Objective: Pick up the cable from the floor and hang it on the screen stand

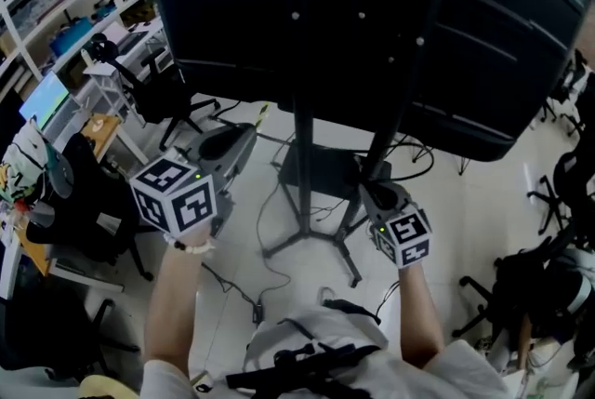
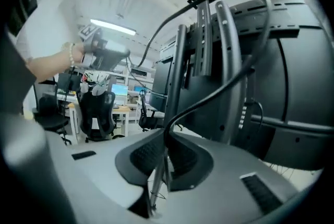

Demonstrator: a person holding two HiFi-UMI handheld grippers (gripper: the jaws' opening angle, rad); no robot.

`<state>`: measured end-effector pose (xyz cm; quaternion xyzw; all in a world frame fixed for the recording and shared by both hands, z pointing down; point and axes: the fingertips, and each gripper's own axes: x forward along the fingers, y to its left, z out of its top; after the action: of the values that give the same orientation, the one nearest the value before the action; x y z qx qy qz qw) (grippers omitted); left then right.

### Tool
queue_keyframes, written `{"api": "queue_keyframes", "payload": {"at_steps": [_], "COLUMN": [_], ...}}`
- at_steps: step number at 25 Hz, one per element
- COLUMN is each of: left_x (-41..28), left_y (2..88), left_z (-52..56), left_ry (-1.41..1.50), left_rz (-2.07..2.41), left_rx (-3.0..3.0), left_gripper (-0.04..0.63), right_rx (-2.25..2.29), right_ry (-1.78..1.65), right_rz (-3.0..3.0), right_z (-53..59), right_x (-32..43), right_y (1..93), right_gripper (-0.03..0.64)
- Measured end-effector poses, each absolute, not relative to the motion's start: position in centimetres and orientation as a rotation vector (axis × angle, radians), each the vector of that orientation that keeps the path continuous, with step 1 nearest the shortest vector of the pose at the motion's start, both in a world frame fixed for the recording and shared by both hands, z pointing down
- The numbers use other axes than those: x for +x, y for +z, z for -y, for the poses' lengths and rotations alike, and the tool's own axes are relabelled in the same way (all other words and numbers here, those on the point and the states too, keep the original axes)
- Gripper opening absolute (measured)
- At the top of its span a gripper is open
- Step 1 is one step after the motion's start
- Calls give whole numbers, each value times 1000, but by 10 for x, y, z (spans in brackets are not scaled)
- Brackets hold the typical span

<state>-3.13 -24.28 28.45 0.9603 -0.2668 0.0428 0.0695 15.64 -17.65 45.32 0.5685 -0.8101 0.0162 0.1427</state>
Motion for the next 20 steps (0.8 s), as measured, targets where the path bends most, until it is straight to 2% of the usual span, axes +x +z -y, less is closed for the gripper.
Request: {"api": "queue_keyframes", "payload": {"at_steps": [7, 14, 20], "left_x": [-50, -33, -15], "left_y": [317, 322, 308], "left_z": [249, 258, 265], "left_ry": [217, 251, 170], "left_rz": [943, 957, 916], "left_rx": [2857, 2870, 2874], "left_gripper": [14, 14, 14], "right_rx": [1660, 1618, 1644], "right_ry": [53, 263, 285], "right_rz": [2425, 2719, 2893], "right_z": [158, 155, 159], "right_x": [197, 203, 209], "right_y": [351, 290, 241], "right_gripper": [31, 31, 31]}}
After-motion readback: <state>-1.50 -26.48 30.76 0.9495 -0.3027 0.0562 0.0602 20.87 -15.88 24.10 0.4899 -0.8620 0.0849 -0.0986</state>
